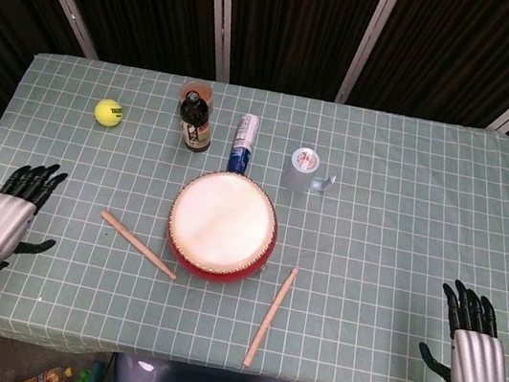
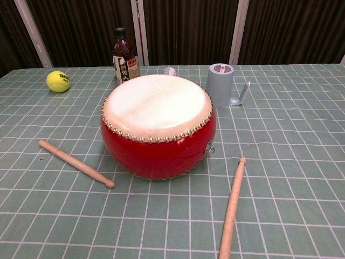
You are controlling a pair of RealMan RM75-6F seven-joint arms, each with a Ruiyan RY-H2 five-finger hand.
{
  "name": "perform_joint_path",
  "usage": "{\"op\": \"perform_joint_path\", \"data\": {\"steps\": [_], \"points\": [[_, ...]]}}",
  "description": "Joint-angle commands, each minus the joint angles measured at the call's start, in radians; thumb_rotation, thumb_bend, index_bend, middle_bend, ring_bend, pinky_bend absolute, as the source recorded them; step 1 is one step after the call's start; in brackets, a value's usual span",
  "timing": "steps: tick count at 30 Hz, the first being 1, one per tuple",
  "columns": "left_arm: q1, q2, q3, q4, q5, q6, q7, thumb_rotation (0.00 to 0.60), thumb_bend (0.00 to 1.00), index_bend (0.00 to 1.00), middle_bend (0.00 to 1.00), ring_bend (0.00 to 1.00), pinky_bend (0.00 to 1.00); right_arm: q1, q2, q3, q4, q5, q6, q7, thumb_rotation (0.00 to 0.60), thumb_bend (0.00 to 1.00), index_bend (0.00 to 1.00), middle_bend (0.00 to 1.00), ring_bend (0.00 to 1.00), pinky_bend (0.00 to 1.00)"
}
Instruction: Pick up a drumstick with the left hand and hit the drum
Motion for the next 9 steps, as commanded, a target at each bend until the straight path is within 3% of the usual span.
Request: {"op": "perform_joint_path", "data": {"steps": [1, 9], "points": [[0.092, 0.026, 0.038, 0.07, 0.045, 0.098, -0.085, 0.6, 0.0, 0.0, 0.0, 0.0, 0.0, -0.003, 0.0, -0.001, 0.0, 0.0, 0.003, -0.003, 0.6, 0.25, 0.0, 0.0, 0.0, 0.04], [0.176, 0.029, 0.034, 0.129, 0.063, 0.193, -0.16, 0.6, 0.0, 0.0, 0.0, 0.0, 0.0, -0.003, -0.01, 0.0, 0.013, -0.026, 0.022, -0.006, 0.6, 0.25, 0.0, 0.0, 0.0, 0.04]]}}
